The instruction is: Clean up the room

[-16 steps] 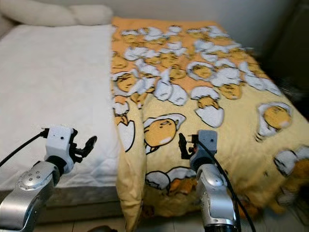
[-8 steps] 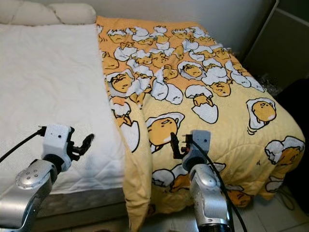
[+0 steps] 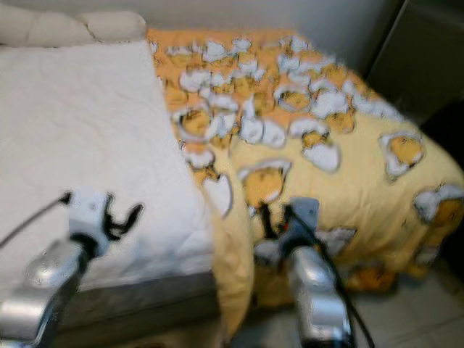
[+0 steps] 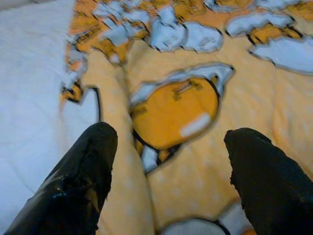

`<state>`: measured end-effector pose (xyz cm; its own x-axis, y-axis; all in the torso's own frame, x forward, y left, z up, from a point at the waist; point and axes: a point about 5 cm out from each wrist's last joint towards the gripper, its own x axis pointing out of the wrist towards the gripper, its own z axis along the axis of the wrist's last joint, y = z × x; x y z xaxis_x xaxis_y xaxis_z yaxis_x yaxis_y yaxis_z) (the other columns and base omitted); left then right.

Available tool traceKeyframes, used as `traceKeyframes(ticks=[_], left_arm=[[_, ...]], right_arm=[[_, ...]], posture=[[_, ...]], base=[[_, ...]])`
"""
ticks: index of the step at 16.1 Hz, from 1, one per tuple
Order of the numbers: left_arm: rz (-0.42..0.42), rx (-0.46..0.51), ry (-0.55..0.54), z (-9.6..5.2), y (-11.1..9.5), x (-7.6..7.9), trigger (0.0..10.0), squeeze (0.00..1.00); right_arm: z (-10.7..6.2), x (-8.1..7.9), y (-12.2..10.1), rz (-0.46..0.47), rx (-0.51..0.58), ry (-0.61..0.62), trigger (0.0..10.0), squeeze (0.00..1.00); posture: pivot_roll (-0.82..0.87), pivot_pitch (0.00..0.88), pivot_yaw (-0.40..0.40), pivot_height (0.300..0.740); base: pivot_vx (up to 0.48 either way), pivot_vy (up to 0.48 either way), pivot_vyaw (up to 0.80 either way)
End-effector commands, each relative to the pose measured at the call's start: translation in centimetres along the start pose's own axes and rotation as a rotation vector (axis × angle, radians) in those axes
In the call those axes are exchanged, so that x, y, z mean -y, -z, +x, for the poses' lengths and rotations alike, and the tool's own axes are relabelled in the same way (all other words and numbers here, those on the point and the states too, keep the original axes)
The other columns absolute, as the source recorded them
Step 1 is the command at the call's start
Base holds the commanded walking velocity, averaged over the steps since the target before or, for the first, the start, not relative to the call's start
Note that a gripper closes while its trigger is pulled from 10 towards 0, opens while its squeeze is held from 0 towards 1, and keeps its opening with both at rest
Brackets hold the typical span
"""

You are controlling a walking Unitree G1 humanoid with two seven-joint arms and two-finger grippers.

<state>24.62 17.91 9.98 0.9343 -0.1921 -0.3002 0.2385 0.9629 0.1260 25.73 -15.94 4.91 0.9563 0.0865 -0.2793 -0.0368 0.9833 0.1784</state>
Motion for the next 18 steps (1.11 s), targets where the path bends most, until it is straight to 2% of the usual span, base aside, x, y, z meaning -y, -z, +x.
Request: traceKeyframes(ticks=[1,5,14,15,18], left_arm=[[0.020,0.008,-0.015,-0.03,-0.22,-0.47,10.0,0.00],[0.034,0.014,-0.029,0.19,-0.32,-0.46,10.0,0.00],[-0.005,0.052,-0.035,0.08,-0.67,-0.10,10.0,0.00],[-0.009,0.055,-0.033,0.04,-0.71,-0.04,10.0,0.00],[-0.016,0.058,-0.031,0.05,-0.77,-0.03,10.0,0.00]], right_arm=[[0.23,-0.48,-0.56,0.008,0.023,-0.019,10.0,0.00],[0.25,-0.39,-0.71,-0.018,0.022,-0.031,10.0,0.00],[0.37,-0.46,-1.00,-0.081,0.014,-0.065,10.0,0.00],[0.46,-0.85,-1.00,-0.139,0.005,-0.103,10.0,0.00],[0.57,-1.13,-1.05,-0.160,0.000,-0.120,10.0,0.00]], posture=[[0.01,0.000,-0.042,0.740],[0.01,0.000,-0.044,0.740],[0.02,0.000,-0.063,0.740],[0.02,0.000,-0.064,0.740],[0.02,0.000,-0.066,0.740]], base=[[0.000,0.000,0.00],[0.000,0.000,0.00],[0.000,0.000,0.00],[0.000,0.000,0.00],[0.000,0.000,0.80]])
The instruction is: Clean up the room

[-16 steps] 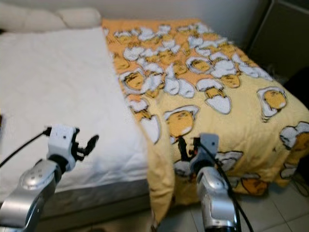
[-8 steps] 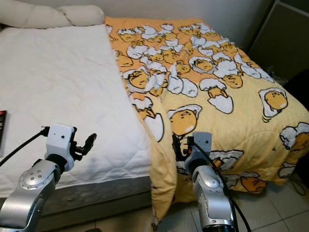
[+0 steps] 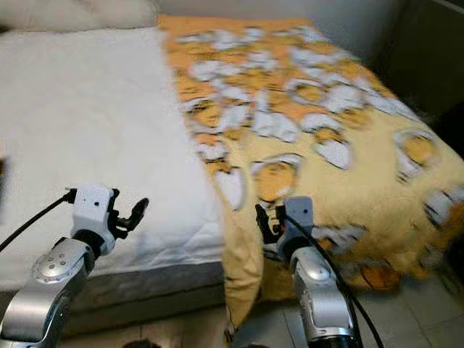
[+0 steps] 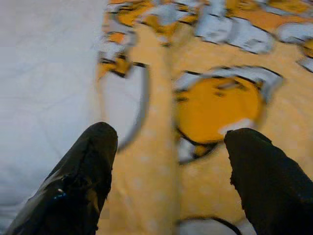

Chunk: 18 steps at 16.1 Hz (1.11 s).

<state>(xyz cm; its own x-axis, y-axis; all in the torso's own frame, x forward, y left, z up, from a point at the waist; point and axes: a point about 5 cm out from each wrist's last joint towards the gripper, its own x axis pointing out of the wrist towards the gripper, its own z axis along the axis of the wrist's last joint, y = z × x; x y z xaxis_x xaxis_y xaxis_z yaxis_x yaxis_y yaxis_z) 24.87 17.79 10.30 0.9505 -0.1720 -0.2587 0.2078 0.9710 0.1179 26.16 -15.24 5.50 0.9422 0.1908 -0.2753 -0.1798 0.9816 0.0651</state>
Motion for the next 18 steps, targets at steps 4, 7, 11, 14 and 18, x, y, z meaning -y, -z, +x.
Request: traceKeyframes(ticks=[4,7,11,14,18], left_arm=[[-0.003,0.020,-0.007,-0.1,-0.5,-0.2,10.0,0.00],[0.018,0.006,-0.011,-0.1,-0.3,-0.2,10.0,0.00],[0.036,-0.007,0.009,-0.1,-0.2,-0.2,10.0,0.00],[0.024,-0.012,0.004,-0.1,-0.1,-0.3,10.0,0.00],[0.007,0.005,0.004,-0.1,-0.4,-0.3,10.0,0.00]], right_arm=[[0.5,-0.1,-0.5,0.028,0.006,0.002,10.0,0.00],[0.6,0.0,-0.1,0.011,-0.027,-0.005,10.0,0.00],[0.6,0.2,0.3,0.028,-0.048,0.003,10.0,1.00],[0.6,-0.1,0.1,0.034,-0.034,-0.019,10.0,1.00],[0.7,0.2,-0.1,0.030,-0.022,0.016,10.0,1.00]], posture=[[0.02,0.000,-0.070,0.740],[0.03,0.000,-0.067,0.740],[0.02,0.000,-0.058,0.740],[0.02,0.000,-0.053,0.740],[0.02,0.000,-0.053,0.740]], base=[[0.000,0.000,0.60],[0.000,0.000,0.00],[0.000,0.000,0.00],[0.000,0.000,0.00],[0.000,0.000,0.00]])
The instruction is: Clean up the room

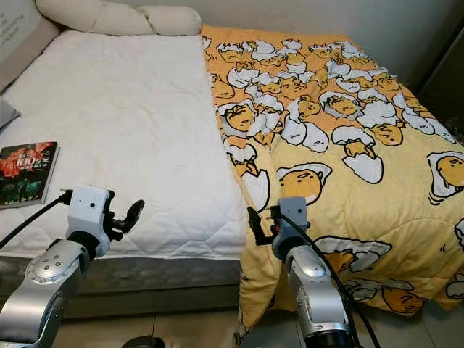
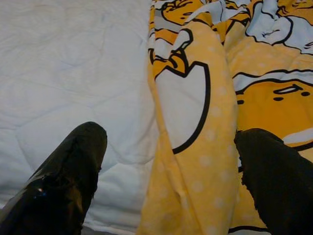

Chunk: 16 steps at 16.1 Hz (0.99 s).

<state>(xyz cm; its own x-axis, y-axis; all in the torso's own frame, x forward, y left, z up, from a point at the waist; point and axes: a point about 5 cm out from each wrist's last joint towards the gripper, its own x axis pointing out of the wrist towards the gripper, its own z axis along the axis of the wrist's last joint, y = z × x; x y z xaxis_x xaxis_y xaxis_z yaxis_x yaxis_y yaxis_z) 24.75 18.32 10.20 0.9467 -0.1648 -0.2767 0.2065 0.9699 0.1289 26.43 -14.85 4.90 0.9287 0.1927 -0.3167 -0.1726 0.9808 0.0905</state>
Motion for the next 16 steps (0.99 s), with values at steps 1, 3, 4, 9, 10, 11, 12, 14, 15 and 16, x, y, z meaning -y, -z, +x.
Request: traceKeyframes(ticks=[1,3,4,9,10,11,12,14,15,16], left_arm=[[-0.004,0.025,0.008,0.05,-0.66,0.11,10.0,0.00],[-0.011,0.028,0.003,0.04,-0.74,-0.03,10.0,0.00],[-0.011,0.029,0.002,0.05,-0.76,-0.05,10.0,0.00],[-0.013,0.034,0.004,0.21,-0.89,-0.06,10.0,0.00],[-0.013,0.034,0.004,0.21,-0.89,-0.07,10.0,0.00],[-0.013,0.035,0.005,0.21,-0.90,-0.08,10.0,0.00],[-0.012,0.034,0.005,0.22,-0.91,-0.08,10.0,0.00],[0.003,0.023,0.017,0.30,-0.76,0.10,10.0,0.00],[0.011,0.013,0.039,0.29,-0.69,0.31,10.0,0.00],[0.014,0.009,0.048,0.30,-0.67,0.36,10.0,0.00]], right_arm=[[0.20,0.50,-0.63,0.003,0.021,0.020,10.0,0.42],[0.31,0.71,-0.74,-0.007,0.024,0.033,10.0,0.00],[0.32,0.73,-0.73,-0.013,0.023,0.034,10.0,0.00],[0.49,0.50,-0.93,-0.045,0.022,0.012,10.0,0.00],[0.49,0.48,-0.93,-0.040,0.024,0.016,10.0,0.00],[0.48,0.54,-0.91,-0.020,0.024,0.028,10.0,0.00],[0.49,0.57,-0.90,-0.013,0.023,0.035,10.0,0.00],[0.46,0.54,-0.87,-0.017,0.021,0.029,10.0,0.00],[0.44,0.53,-0.78,-0.019,0.013,0.027,10.0,0.00],[0.44,0.51,-0.70,-0.023,0.006,0.024,10.0,0.13]], posture=[[0.02,0.000,-0.053,0.740],[0.03,0.000,-0.055,0.740],[0.03,0.000,-0.055,0.740],[0.02,0.000,-0.056,0.740],[0.02,0.000,-0.056,0.740],[0.02,0.000,-0.055,0.740],[0.02,0.000,-0.055,0.740],[0.02,0.000,-0.054,0.740],[0.02,0.000,-0.052,0.740],[0.02,0.000,-0.051,0.740]], base=[[0.000,0.000,0.00],[0.253,0.000,0.00],[0.270,0.000,0.00],[0.274,0.000,0.64],[0.277,0.000,0.80],[0.277,0.000,0.00],[0.277,0.000,0.00],[0.000,0.000,0.00],[0.000,0.000,0.00],[0.000,0.000,0.00]])
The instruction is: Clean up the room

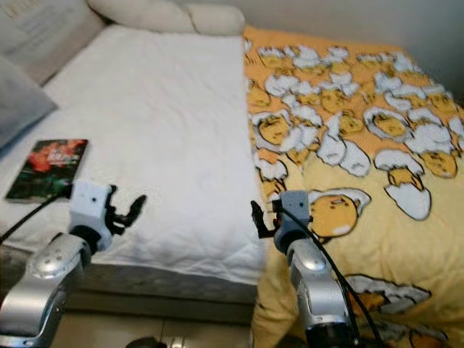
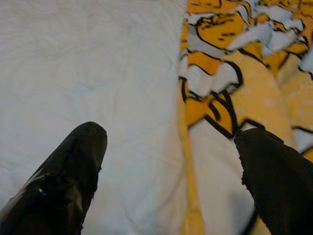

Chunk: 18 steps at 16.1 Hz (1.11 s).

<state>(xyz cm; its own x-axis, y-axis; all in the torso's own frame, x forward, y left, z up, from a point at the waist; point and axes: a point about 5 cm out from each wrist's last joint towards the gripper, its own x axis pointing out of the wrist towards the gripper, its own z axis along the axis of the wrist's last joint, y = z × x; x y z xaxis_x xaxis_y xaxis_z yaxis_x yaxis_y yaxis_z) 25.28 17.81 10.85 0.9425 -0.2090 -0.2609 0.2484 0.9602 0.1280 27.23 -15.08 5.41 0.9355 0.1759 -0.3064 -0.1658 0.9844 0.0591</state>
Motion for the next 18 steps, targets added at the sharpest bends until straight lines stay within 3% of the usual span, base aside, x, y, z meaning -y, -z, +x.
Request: traceKeyframes(ticks=[1,3,7,12,14,15,18], left_arm=[[0.010,-0.021,0.031,-0.1,0.2,0.1,10.0,0.00],[0.021,-0.031,0.059,-0.2,0.3,0.1,10.0,0.00],[0.092,-0.075,0.213,-0.3,0.5,0.6,10.0,0.00],[0.120,-0.083,0.258,-0.3,0.3,0.7,10.0,0.00],[0.124,-0.073,0.230,-0.2,0.2,0.6,10.0,0.00],[0.095,-0.054,0.187,-0.1,0.2,0.5,10.0,0.00],[0.031,-0.031,0.087,0.2,0.2,0.4,10.0,0.00]], right_arm=[[-0.1,0.1,0.3,-0.015,-0.027,0.002,10.0,1.00],[0.0,0.1,0.6,-0.047,-0.067,-0.004,10.0,1.00],[1.1,0.8,1.9,-0.203,-0.229,0.000,10.0,1.00],[2.3,1.0,1.3,-0.258,-0.252,0.003,10.0,1.00],[2.3,0.5,0.8,-0.222,-0.198,-0.003,10.0,1.00],[2.1,0.2,0.1,-0.171,-0.135,0.011,10.0,0.00],[0.9,0.3,-0.5,-0.033,-0.043,0.068,10.0,0.00]], posture=[[0.02,0.000,-0.051,0.740],[0.02,0.000,-0.050,0.740],[0.02,0.000,-0.049,0.740],[0.02,0.000,-0.045,0.740],[0.02,0.000,-0.049,0.740],[0.02,0.000,-0.051,0.740],[0.02,0.000,-0.054,0.740]], base=[[0.000,0.000,0.00],[0.000,0.000,0.00],[0.000,0.000,0.00],[0.000,0.000,0.00],[0.000,0.000,0.00],[0.000,0.000,0.00],[0.000,0.000,0.00]])
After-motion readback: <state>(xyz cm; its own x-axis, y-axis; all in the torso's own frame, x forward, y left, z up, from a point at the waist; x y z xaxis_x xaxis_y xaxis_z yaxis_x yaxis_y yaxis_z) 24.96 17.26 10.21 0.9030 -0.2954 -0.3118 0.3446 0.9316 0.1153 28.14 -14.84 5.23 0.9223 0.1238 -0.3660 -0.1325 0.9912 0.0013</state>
